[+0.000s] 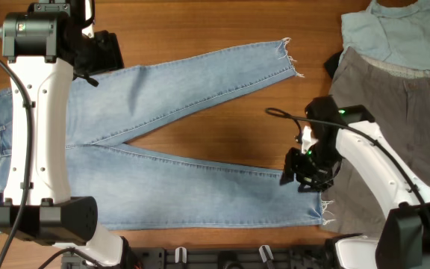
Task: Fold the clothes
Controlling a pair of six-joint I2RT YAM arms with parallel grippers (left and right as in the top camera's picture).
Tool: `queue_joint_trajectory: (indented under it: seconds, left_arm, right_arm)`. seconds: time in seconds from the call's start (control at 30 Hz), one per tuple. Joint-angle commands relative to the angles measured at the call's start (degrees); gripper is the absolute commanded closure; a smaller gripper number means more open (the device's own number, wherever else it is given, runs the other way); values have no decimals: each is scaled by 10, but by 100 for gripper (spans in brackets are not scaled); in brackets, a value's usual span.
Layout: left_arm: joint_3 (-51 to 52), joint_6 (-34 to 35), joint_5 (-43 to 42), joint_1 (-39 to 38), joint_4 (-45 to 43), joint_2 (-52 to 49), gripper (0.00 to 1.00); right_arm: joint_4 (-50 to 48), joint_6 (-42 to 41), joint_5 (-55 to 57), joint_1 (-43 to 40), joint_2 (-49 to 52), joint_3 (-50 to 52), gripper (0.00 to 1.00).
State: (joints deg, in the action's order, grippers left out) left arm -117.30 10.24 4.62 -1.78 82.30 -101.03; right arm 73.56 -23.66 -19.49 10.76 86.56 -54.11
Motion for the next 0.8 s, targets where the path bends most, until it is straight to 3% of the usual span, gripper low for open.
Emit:
queue_joint_trajectory:
  seconds: [0.0, 0.07, 0.23, 0.33, 0.4, 0.47, 0.6, 0.77]
  left_arm:
    - [-6, 9, -7, 1, 1, -1, 27]
    - [-6, 9, -7, 1, 0, -1, 25]
    - [-6, 9, -7, 2, 0, -1, 23]
    - [-6, 9, -7, 2, -5, -1, 21]
    - [-6, 7, -13, 1, -8, -1, 21]
    - [-6, -30, -72, 1, -10, -1, 25]
    - [-4, -102, -218, -8, 4, -1, 30]
    - [10, -116, -222, -51, 16, -1, 26]
  right_arm:
    - [2, -132, 113, -1, 0, 2, 25]
    - [-9, -154, 132, -17, 0, 2, 25]
    - [2, -121, 130, -44, 0, 2, 25]
    - [-24, -89, 85, -43, 0, 2, 31]
    - [-67, -6, 14, -43, 0, 2, 32]
    - [-102, 46, -33, -42, 1, 2, 36]
    - [-115, 31, -28, -42, 1, 2, 44]
    - [-141, 26, -24, -42, 0, 0, 43]
